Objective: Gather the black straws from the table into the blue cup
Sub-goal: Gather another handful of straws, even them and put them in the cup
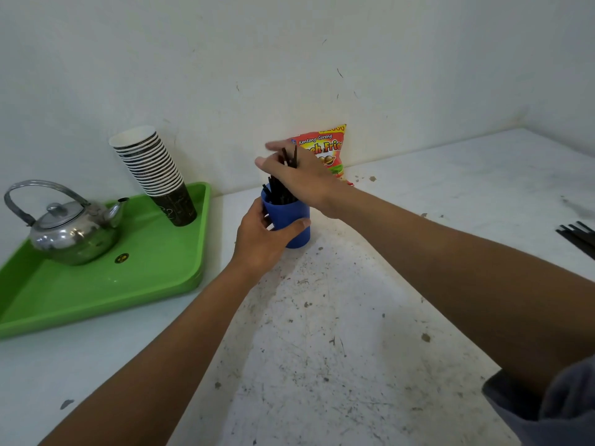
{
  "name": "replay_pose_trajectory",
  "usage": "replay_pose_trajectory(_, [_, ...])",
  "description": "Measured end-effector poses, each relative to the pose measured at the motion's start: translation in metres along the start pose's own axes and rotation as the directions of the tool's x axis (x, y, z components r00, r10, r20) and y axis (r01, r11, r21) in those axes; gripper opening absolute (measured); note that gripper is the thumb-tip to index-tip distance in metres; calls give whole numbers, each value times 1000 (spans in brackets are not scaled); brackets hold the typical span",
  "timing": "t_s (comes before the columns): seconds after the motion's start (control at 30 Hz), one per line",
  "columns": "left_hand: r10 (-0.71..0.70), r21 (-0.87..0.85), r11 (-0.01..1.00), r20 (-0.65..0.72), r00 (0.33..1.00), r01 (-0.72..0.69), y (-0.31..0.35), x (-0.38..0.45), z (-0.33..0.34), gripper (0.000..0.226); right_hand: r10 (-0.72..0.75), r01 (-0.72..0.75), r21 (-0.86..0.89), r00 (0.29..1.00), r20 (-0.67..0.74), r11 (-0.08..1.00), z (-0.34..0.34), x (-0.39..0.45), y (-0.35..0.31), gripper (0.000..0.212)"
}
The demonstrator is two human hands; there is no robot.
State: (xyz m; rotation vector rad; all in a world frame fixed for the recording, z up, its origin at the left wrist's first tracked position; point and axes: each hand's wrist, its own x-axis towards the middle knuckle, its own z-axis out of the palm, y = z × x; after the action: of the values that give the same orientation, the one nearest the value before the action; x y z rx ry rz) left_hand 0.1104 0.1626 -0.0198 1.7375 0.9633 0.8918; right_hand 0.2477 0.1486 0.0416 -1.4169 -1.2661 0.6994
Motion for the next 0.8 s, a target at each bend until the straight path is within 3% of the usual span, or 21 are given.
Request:
replay_pose_trajectory(0.1, [12, -3, 1000, 1, 1000, -12, 0, 0, 0, 71, -15, 27, 132, 995, -95, 991, -1, -1, 1, 78])
replay_pose_trajectory(0.27, [17, 9, 1000, -6, 1000, -17, -1, 1, 1, 72, -221, 236, 8, 918, -329, 972, 1, -6, 0, 50])
replay_pose_trajectory(0.43, [28, 5, 1000, -3, 1000, -27, -1, 1, 0, 68, -310, 253, -212, 901, -305, 944, 3, -8, 3, 35])
replay_pose_trajectory(0.53, [28, 9, 1000, -6, 1000, -28, -2, 1, 1, 69, -193, 107, -243, 910, -367, 964, 2, -11, -2, 57])
replay_pose_trajectory(0.63, [24, 12, 1000, -4, 1000, -24, -2, 1, 1, 70, -80, -10, -301, 955, -286, 954, 3, -12, -2, 64])
replay_pose_trajectory(0.7, [29, 14, 999, -2, 1000, -29, -3, 1, 2, 70, -136, 54, -293, 954, -267, 955, 2, -16, -2, 55])
replay_pose_trajectory(0.8, [26, 2, 1000, -1, 1000, -26, -2, 1, 1, 68, -337, 242, -335, 904, -262, 910, -3, -24, -2, 45])
